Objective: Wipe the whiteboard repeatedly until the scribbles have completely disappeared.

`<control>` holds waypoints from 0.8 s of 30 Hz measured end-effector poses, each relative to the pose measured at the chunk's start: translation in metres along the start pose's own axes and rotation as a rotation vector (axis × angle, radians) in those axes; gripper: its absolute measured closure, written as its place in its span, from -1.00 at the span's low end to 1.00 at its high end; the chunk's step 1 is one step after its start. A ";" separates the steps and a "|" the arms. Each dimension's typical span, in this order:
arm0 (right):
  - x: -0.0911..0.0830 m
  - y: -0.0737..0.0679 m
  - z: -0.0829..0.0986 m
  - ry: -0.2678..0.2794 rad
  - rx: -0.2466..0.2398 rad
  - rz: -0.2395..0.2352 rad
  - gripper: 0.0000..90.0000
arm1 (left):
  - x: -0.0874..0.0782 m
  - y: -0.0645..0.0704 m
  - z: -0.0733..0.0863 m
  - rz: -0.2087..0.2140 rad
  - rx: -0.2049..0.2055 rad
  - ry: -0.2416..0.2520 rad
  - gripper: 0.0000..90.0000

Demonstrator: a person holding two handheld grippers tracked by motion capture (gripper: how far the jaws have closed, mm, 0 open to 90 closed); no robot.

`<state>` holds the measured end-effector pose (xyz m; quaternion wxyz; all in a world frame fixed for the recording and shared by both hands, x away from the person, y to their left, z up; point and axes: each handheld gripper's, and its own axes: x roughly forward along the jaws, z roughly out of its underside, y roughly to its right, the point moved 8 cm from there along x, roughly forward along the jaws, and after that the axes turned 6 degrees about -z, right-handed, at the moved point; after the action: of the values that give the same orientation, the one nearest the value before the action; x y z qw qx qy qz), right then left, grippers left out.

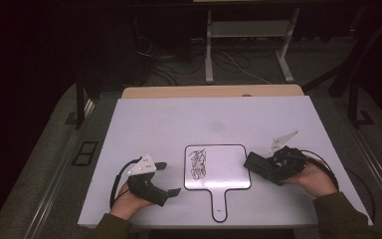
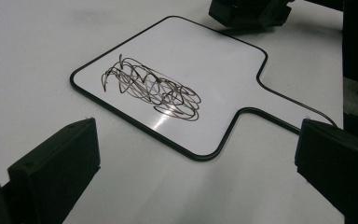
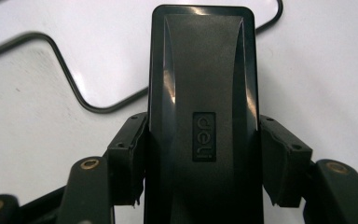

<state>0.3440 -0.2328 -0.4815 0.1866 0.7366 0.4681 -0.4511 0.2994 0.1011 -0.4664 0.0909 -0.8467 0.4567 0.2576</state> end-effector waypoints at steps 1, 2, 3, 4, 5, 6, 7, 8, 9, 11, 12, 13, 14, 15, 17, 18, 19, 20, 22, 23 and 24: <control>0.000 0.000 0.000 0.000 0.000 0.000 -0.14 | 0.000 0.000 0.000 0.000 -0.001 0.000 -1.00; -0.001 0.000 -0.001 -0.001 0.014 -0.004 -0.14 | 0.000 0.000 0.000 0.000 -0.001 0.001 -1.00; -0.002 0.001 -0.003 0.002 0.021 -0.010 -0.14 | 0.000 0.000 -0.001 0.001 0.000 0.002 -1.00; -0.004 0.000 -0.006 0.009 0.016 -0.003 -0.14 | 0.000 0.001 -0.001 0.001 0.003 0.003 -1.00; -0.004 0.000 -0.006 0.009 0.016 -0.003 -0.14 | 0.000 0.001 -0.001 0.001 0.002 0.005 -1.00; -0.004 0.000 -0.008 0.012 0.016 0.001 -0.14 | 0.000 0.001 -0.002 0.001 0.005 0.006 -1.00; -0.006 -0.001 -0.013 0.022 0.013 -0.003 -0.14 | 0.000 0.001 -0.002 0.002 0.002 0.006 -1.00; -0.007 -0.002 -0.016 0.023 0.013 -0.004 -0.14 | 0.000 0.001 -0.002 0.002 0.002 0.006 -1.00; -0.007 -0.002 -0.018 0.023 0.009 -0.002 -0.14 | 0.000 0.001 -0.002 0.001 0.002 0.006 -1.00; -0.006 -0.002 -0.023 0.025 0.007 0.000 -0.14 | 0.000 0.001 -0.002 0.001 0.002 0.008 -1.00; -0.006 -0.002 -0.023 0.025 0.007 0.000 -0.14 | 0.000 0.001 -0.002 0.001 0.006 0.008 -1.00; -0.006 -0.003 -0.028 0.022 0.003 -0.001 -0.14 | 0.000 0.001 -0.002 0.001 0.002 0.007 -1.00; -0.005 -0.004 -0.030 0.022 0.001 -0.002 -0.14 | 0.000 0.001 -0.002 0.001 0.005 0.008 -1.00; -0.005 -0.004 -0.030 0.022 0.001 -0.002 -0.14 | 0.000 0.001 -0.002 0.001 0.002 0.007 -1.00; -0.004 -0.004 -0.034 0.015 -0.004 -0.005 -0.14 | 0.001 0.001 -0.002 0.000 0.002 0.007 -1.00; -0.003 -0.004 -0.039 0.020 -0.006 -0.005 -0.14 | 0.001 0.001 -0.002 -0.001 0.005 0.008 -1.00; -0.003 -0.004 -0.039 0.020 -0.006 -0.005 -0.14 | 0.001 0.001 -0.002 -0.001 0.004 0.007 -1.00; -0.001 -0.004 -0.044 0.018 -0.009 -0.005 -0.14 | 0.001 0.001 -0.002 -0.002 0.006 0.007 -1.00; 0.000 -0.004 -0.045 0.019 -0.007 -0.004 -0.14 | 0.001 0.001 -0.001 -0.003 0.005 0.005 -1.00; 0.001 -0.003 -0.047 0.018 -0.011 -0.004 -0.14 | 0.002 0.001 -0.001 -0.003 0.005 0.005 -1.00; 0.003 -0.003 -0.050 0.012 -0.012 -0.006 -0.14 | 0.002 0.001 -0.001 -0.003 0.006 0.004 -1.00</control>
<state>0.3664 -0.1950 -0.4572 0.1870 0.7366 0.4743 -0.4445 0.2997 0.0990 -0.4666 0.0927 -0.8476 0.4564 0.2542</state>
